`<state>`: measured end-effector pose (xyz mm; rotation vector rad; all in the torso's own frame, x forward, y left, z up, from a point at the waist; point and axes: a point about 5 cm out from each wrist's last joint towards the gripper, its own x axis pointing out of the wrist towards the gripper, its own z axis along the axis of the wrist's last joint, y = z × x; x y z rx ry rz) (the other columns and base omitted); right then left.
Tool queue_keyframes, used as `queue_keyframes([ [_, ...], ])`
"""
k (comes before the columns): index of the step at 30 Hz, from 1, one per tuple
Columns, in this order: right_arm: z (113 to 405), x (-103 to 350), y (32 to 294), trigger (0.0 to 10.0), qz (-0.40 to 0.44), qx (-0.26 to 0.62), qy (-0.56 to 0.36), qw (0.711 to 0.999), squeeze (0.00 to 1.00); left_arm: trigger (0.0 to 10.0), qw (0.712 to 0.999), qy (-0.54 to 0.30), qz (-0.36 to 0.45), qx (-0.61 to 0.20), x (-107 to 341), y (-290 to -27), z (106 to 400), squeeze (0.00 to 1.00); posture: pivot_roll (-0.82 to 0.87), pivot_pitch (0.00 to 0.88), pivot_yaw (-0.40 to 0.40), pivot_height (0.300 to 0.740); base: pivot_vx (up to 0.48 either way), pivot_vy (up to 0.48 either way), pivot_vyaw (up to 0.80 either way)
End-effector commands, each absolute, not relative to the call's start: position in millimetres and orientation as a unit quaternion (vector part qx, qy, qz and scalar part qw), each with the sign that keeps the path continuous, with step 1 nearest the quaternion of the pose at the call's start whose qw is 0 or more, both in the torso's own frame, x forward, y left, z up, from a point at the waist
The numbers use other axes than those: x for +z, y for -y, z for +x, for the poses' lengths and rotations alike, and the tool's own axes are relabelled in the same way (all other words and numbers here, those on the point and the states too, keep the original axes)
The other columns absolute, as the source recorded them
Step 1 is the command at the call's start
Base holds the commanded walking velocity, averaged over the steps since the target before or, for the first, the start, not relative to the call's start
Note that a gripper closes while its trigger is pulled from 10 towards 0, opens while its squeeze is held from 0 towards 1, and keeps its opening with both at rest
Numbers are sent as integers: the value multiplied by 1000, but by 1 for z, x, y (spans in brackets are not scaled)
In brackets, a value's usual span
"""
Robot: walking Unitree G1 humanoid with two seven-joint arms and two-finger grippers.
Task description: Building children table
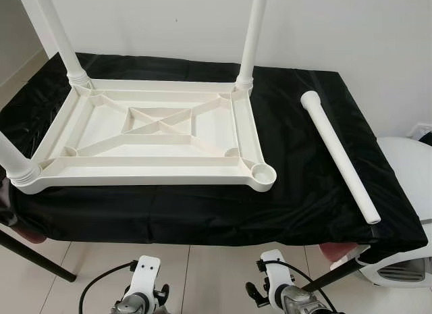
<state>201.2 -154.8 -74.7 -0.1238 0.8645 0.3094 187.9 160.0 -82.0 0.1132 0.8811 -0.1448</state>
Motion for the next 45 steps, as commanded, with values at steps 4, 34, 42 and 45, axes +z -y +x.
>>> queue_keyframes([
  [4,201,-75,155,10000,-59,146,-419,894,0,10000,895,-434,45,-92,-84,-156,185,0,43,0,-16,740,0,0,0],
  [34,198,-76,158,10000,-66,144,-424,892,0,10000,901,-421,43,-100,-80,-151,192,0,39,0,-16,740,0,0,0],
  [42,198,-77,158,10000,-69,144,-425,891,0,10000,902,-418,46,-102,-79,-152,194,0,39,0,-15,740,0,0,0],
  [45,198,-77,159,10000,-70,145,-426,890,0,10000,902,-417,44,-102,-79,-152,194,0,40,0,-15,740,0,0,0],
])
